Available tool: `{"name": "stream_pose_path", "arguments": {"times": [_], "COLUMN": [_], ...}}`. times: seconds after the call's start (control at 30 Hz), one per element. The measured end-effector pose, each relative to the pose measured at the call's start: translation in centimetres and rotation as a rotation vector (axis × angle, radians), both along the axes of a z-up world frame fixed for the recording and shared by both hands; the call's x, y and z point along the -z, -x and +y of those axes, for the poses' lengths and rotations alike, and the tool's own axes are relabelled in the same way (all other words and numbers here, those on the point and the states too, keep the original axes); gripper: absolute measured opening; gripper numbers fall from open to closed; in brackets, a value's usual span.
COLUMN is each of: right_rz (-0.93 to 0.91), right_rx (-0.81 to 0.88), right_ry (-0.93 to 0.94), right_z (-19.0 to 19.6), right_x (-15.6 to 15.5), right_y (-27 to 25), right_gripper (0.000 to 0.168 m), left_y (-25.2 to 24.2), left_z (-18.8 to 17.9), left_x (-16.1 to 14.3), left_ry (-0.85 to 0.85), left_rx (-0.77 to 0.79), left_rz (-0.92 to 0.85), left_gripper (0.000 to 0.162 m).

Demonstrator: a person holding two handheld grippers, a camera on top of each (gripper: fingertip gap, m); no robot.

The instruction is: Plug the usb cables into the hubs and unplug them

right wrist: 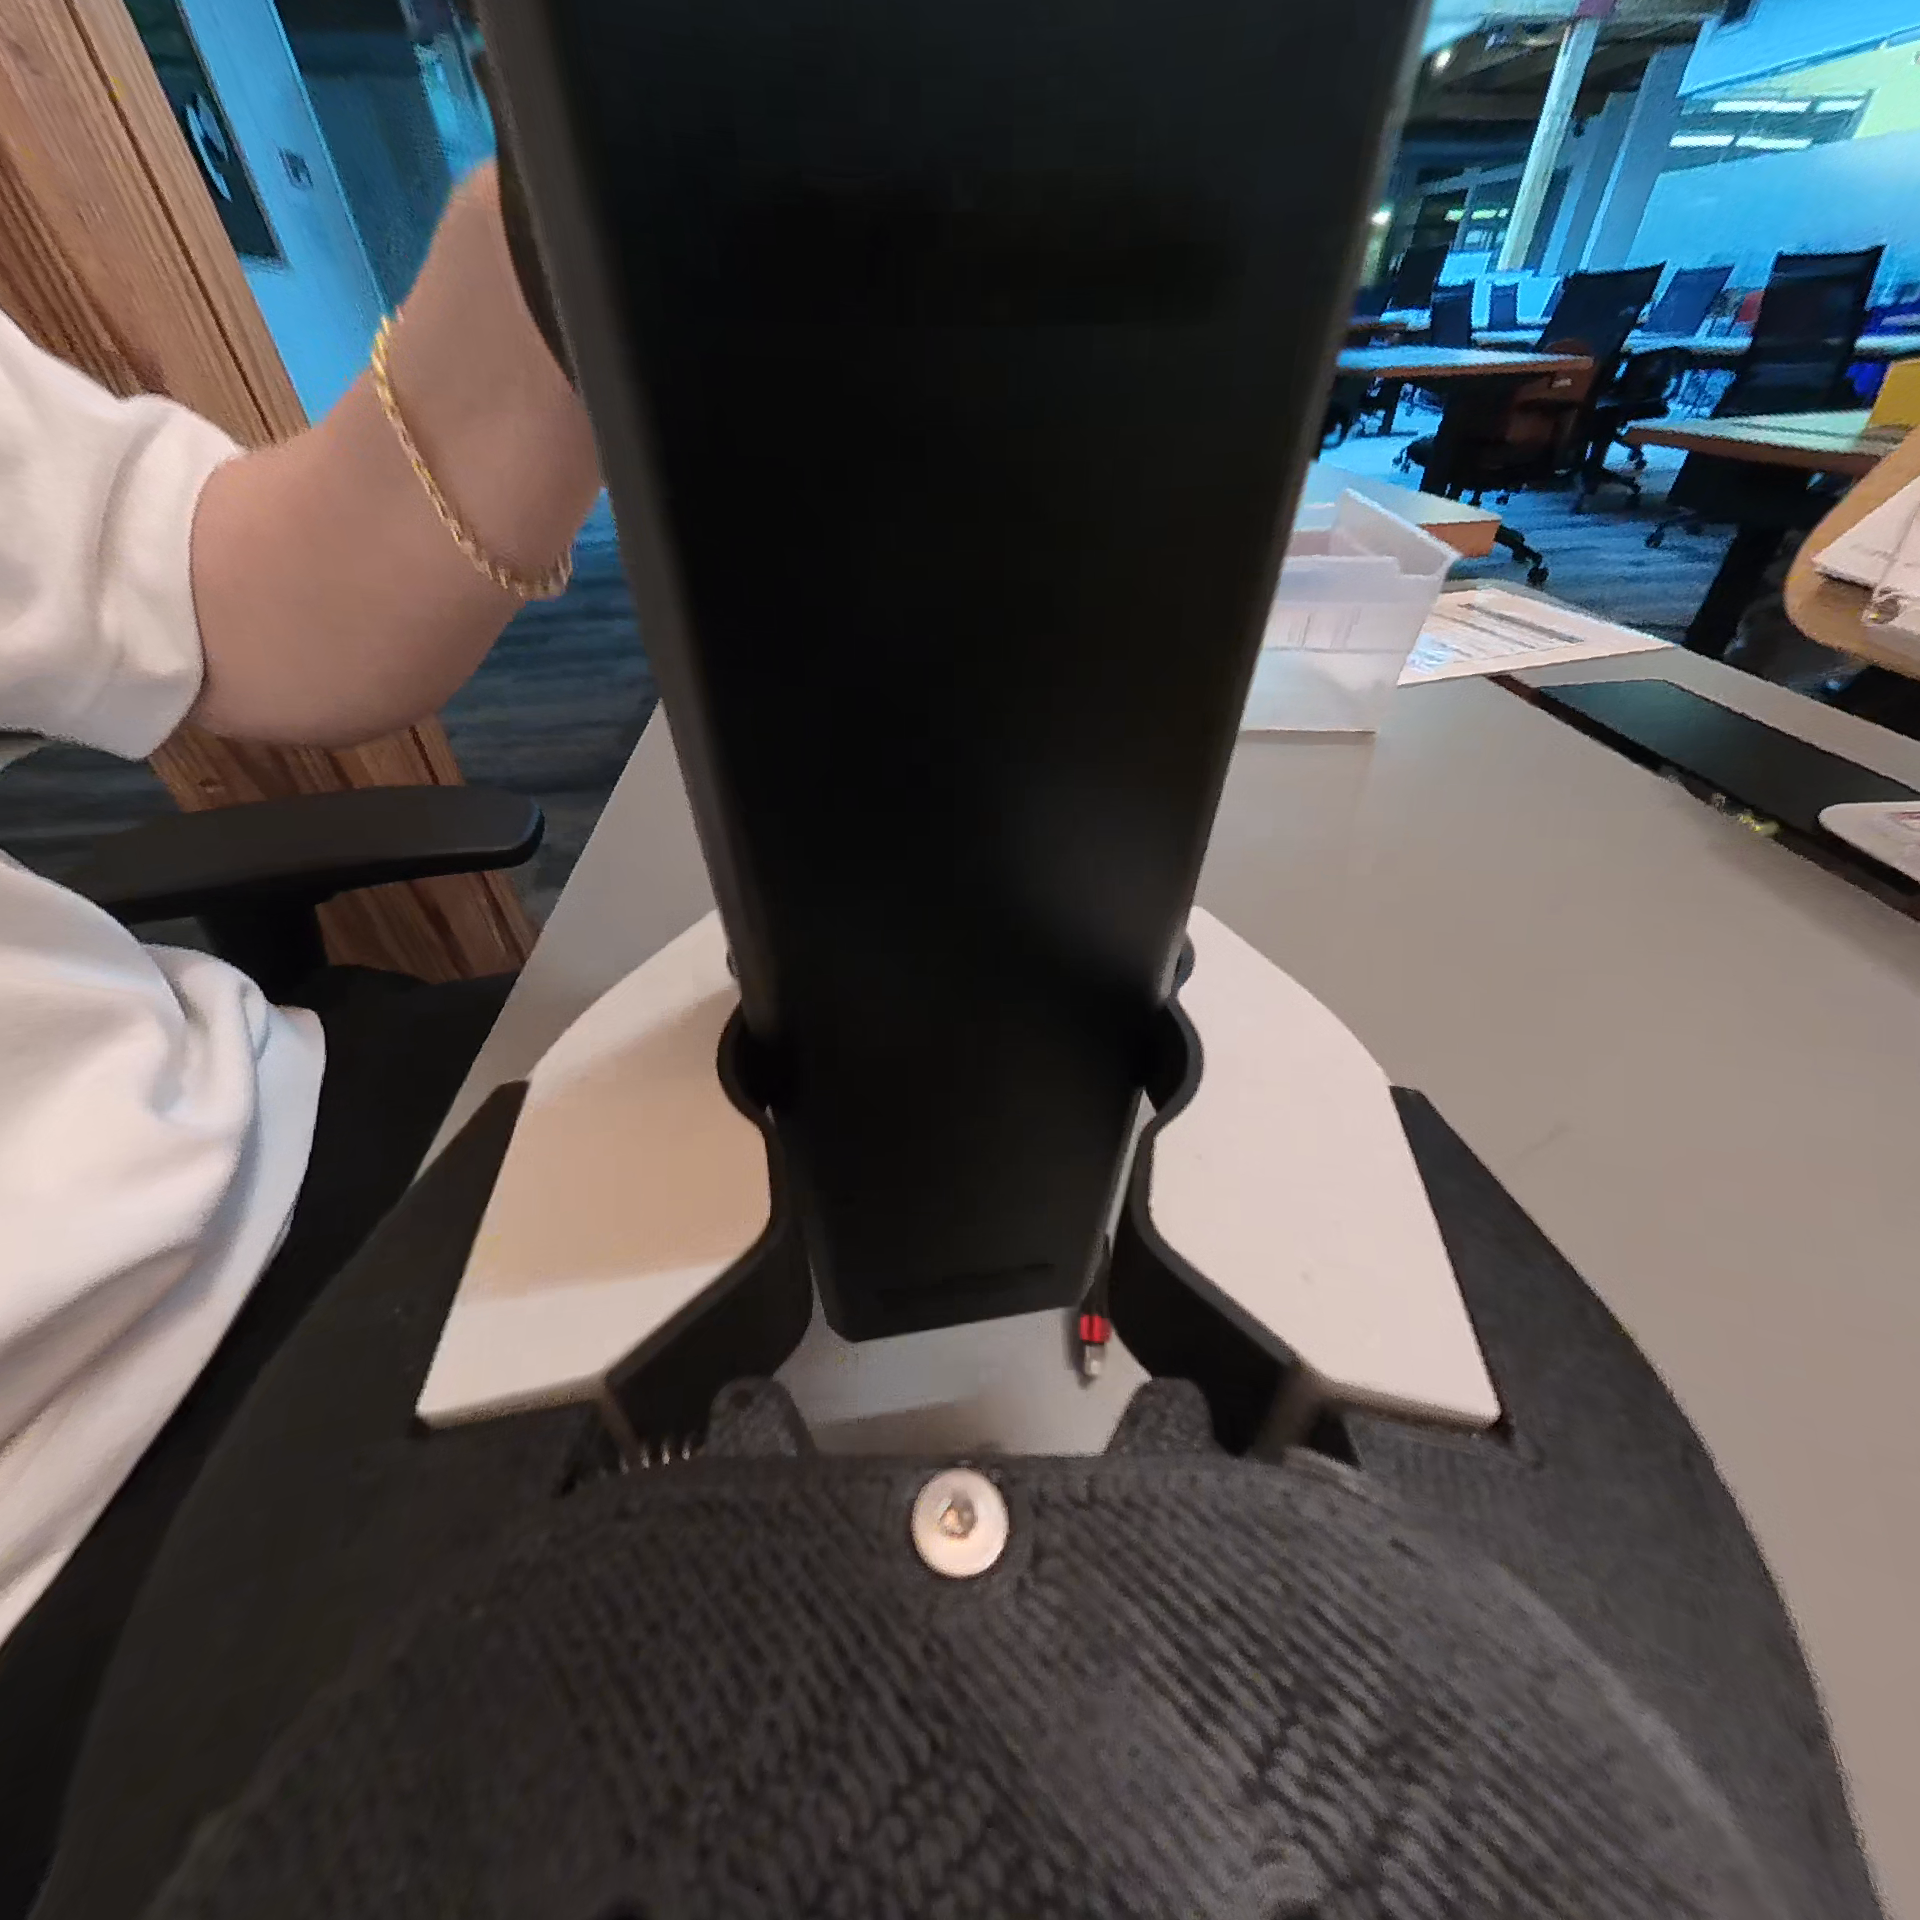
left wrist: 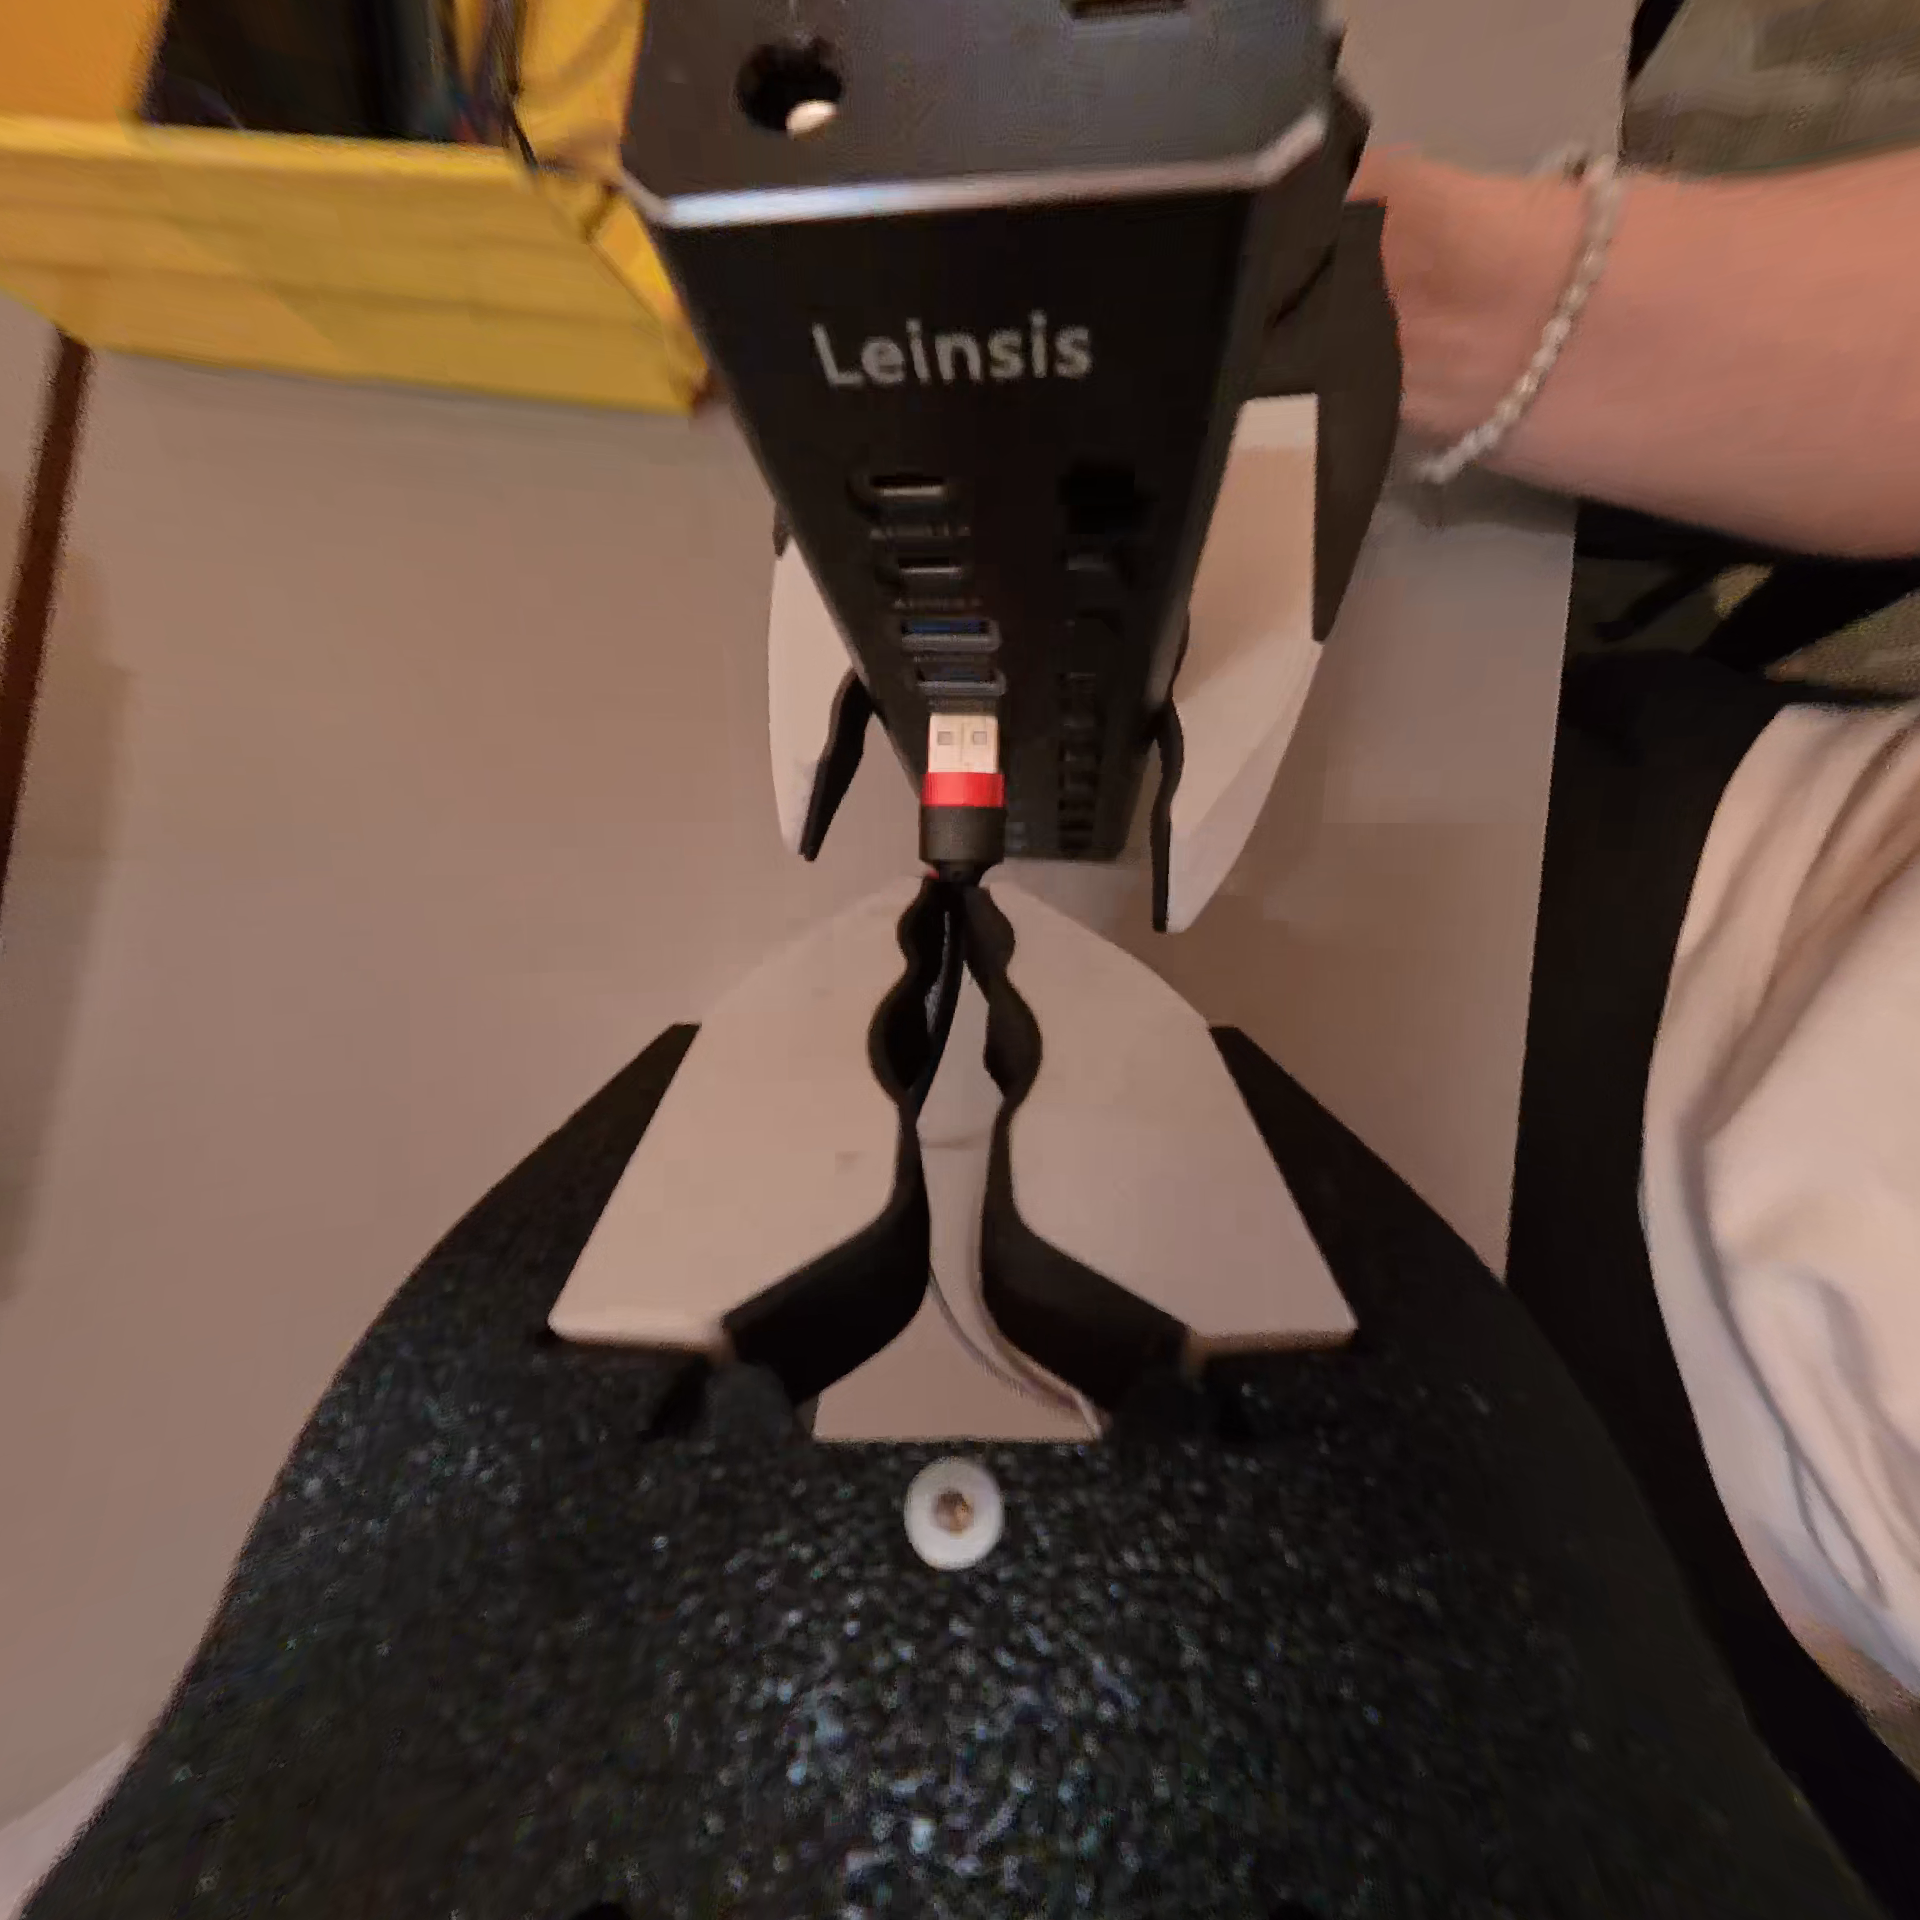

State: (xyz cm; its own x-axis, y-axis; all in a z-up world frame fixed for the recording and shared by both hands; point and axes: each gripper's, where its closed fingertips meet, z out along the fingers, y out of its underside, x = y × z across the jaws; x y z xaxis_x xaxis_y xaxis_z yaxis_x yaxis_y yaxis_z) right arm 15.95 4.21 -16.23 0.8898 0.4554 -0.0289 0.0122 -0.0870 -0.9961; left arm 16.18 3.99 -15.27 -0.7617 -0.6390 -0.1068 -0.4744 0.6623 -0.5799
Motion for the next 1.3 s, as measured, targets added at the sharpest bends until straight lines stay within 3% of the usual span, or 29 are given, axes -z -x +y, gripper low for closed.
{"name": "stream_pose_path", "arguments": {"times": [0.33,0.43,0.8,1.13,1.3], "right_rz": [0.1,0.103,0.061,-0.063,-0.084], "right_rx": [-0.024,-0.021,0.008,0.04,0.05], "right_ry": [-0.098,-0.098,-0.019,0.09,0.123], "right_z": [-0.5,-0.4,-0.1,0.9,1.0], "right_x": [-2.0,-2.0,-0.6,1.6,2.1], "right_y": [-0.1,-0.1,-0.4,0.0,-0.1], "right_gripper": [0.072,0.072,0.072,0.071,0.071], "left_y": [-0.7,-0.8,-1.3,-0.8,-0.7], "left_z": [-1.2,-1.2,-1.1,-0.2,0.1], "left_x": [-2.5,-2.9,-2.2,-1.2,-0.6], "left_ry": [0.539,0.616,0.424,0.114,0.086], "left_rx": [0.032,0.02,0.022,0.066,0.072], "left_rz": [-0.326,-0.403,-0.477,-0.365,-0.311], "left_gripper": [0.004,0.005,0.005,0.005,0.005]}}
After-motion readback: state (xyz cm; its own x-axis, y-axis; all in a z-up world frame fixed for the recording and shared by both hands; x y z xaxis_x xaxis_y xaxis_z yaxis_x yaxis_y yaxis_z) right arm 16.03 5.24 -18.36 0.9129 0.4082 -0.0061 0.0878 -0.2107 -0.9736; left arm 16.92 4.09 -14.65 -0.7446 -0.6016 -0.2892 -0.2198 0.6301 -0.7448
